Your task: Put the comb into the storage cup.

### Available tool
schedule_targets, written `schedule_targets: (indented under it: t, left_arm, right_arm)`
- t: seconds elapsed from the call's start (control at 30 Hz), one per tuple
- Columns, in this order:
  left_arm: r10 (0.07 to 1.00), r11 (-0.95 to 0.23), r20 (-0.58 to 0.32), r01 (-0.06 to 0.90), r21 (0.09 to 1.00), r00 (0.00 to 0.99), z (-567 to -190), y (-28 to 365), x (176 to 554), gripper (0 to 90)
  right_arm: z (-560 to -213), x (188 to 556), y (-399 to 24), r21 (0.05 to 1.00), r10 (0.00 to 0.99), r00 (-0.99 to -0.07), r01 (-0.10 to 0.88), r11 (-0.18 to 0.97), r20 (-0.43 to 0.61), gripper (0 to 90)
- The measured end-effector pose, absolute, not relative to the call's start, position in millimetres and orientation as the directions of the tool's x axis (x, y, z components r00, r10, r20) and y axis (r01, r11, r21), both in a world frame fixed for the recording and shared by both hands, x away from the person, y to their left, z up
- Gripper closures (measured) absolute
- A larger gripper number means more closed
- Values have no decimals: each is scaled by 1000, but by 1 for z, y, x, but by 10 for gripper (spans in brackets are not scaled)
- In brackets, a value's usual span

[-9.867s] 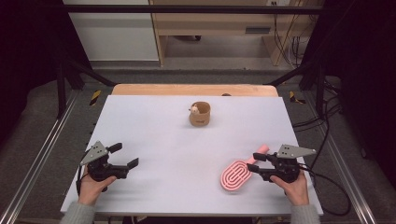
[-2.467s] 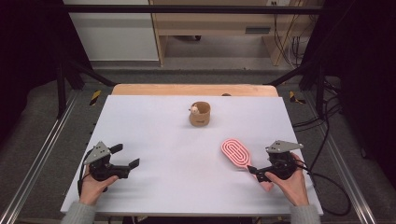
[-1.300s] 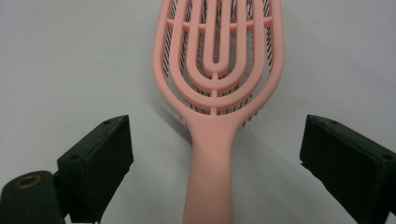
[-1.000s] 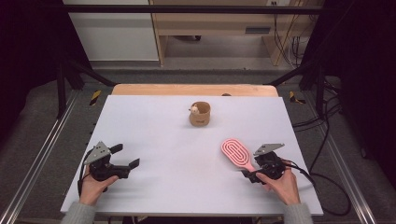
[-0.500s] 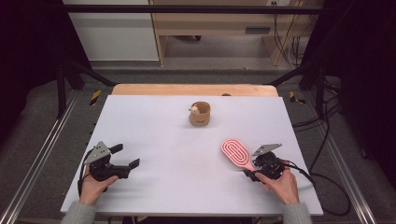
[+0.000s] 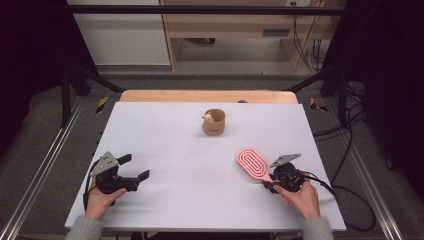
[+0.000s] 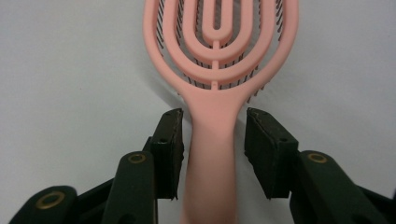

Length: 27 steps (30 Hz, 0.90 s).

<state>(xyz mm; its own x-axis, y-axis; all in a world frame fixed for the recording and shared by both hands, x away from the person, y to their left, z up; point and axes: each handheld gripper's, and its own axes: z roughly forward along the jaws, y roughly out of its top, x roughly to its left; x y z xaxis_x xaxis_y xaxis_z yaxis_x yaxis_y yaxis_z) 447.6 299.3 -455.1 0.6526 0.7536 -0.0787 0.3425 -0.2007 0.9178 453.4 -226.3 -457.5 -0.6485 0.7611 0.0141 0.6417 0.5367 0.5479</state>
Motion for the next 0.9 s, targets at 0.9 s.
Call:
schedule_targets:
  t: [0.9]
  left_arm:
    - [754, -200, -77, 340, 919, 653, -455, 300, 448, 37]
  right_arm:
    - [-459, 455, -224, 519, 769, -639, 662, 541, 14, 693]
